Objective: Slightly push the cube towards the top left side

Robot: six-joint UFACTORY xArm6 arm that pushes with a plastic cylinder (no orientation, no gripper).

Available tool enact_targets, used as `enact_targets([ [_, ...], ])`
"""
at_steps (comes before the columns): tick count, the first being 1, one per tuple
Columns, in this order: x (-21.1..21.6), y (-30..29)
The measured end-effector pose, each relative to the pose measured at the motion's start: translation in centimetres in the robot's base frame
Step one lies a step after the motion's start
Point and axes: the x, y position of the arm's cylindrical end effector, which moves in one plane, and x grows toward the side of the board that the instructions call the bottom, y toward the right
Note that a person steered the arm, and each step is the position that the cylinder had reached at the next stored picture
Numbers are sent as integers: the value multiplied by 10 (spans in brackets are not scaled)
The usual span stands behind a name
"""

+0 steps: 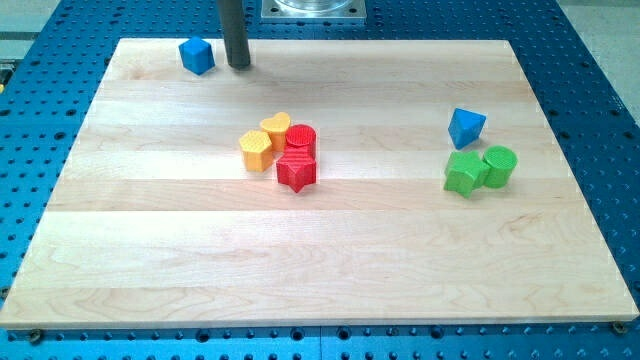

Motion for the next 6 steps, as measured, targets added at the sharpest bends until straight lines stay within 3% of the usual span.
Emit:
enact_targets([
  [1,0,-47],
  [6,10,-59],
])
